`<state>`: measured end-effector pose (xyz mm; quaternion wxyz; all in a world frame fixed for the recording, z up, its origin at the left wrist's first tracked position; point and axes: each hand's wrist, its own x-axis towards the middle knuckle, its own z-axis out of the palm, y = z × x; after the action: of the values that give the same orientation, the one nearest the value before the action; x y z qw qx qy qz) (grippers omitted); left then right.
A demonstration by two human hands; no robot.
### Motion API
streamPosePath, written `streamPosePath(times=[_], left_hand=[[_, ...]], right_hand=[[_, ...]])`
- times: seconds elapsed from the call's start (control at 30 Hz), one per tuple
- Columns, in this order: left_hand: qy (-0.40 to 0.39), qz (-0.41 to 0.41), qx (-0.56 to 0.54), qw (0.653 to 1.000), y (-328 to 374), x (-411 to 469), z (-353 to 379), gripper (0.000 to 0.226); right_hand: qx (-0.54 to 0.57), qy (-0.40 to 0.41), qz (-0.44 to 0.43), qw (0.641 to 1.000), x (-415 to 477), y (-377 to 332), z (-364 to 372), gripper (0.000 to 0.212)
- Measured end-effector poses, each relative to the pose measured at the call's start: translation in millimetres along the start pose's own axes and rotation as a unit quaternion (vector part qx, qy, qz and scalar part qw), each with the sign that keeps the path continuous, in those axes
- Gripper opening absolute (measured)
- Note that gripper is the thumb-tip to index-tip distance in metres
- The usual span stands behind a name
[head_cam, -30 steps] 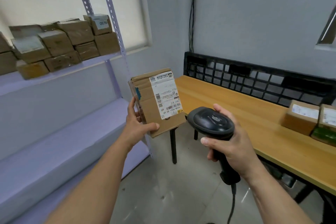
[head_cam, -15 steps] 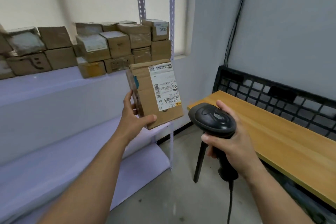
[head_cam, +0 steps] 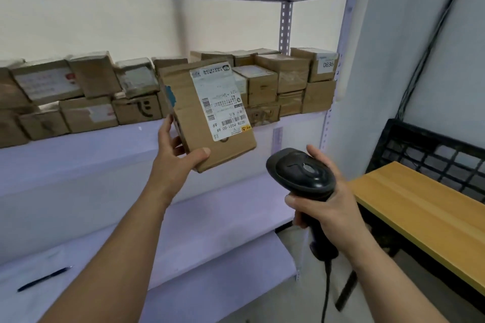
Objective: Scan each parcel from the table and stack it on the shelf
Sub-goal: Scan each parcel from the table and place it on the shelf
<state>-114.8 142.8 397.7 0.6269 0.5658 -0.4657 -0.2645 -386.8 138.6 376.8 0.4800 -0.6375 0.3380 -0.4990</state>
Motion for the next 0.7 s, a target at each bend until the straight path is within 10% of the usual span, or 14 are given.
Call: streamPosePath(times=[0.47,0.7], left_hand=[[0.101,-0.106,0.102,0.984,-21.4,86.3,-64.3,0.069],[0.084,-0.035,0.16,0.983,-21.9,103.6,-56.5,0.08]], right_hand=[[-0.009,-0.044,0.017,0.999,46.5,13.5,63.2,0.089],[-0.011,-0.034,0.017,0.999,56.0,16.0,59.3,0.091]])
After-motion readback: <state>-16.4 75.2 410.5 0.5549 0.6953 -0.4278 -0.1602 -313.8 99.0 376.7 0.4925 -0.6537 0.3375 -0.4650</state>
